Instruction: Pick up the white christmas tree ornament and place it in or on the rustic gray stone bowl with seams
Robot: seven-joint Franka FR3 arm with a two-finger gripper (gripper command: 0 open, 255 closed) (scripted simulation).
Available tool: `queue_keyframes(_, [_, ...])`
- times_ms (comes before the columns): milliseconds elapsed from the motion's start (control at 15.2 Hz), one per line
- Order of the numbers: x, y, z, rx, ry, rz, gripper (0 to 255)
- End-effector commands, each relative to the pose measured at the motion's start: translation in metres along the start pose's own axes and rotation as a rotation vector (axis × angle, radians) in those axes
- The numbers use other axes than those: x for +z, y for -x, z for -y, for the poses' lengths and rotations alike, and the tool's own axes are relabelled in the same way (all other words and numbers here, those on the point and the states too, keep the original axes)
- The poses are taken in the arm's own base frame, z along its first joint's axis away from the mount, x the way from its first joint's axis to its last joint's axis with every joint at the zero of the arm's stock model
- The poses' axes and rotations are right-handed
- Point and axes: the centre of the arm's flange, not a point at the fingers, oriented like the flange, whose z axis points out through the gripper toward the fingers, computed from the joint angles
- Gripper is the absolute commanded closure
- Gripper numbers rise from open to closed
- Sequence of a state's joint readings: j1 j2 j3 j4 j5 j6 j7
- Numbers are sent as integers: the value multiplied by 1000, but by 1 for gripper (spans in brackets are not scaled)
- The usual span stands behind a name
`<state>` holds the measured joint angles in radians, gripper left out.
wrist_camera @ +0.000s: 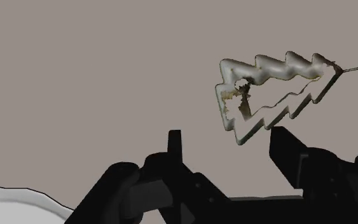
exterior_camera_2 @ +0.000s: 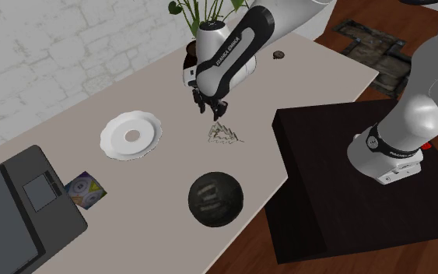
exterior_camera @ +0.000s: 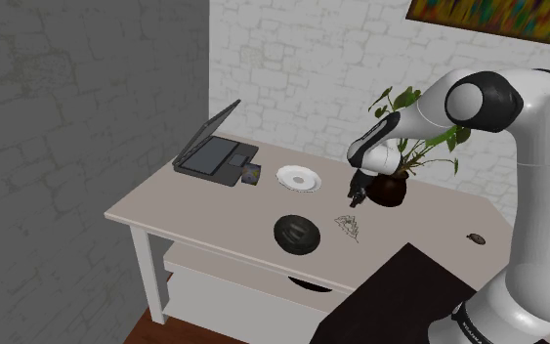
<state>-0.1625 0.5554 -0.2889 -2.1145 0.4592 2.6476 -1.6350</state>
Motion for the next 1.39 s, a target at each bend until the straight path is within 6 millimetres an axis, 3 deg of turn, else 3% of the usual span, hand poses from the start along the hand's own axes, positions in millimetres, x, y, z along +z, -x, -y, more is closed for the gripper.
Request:
queue_keyframes(0, [0,0,0,0,0,0,255])
queue_keyframes(528, [0,0,0,0,0,0,255])
queue_keyframes(594, [0,0,0,0,0,0,0])
queue_keyframes(924, [22,17,65,495,72,44,0])
queue_keyframes(1254, [48,3,128,978,142,87,0])
queue_keyframes(1320, [54,3,127,978,142,87,0])
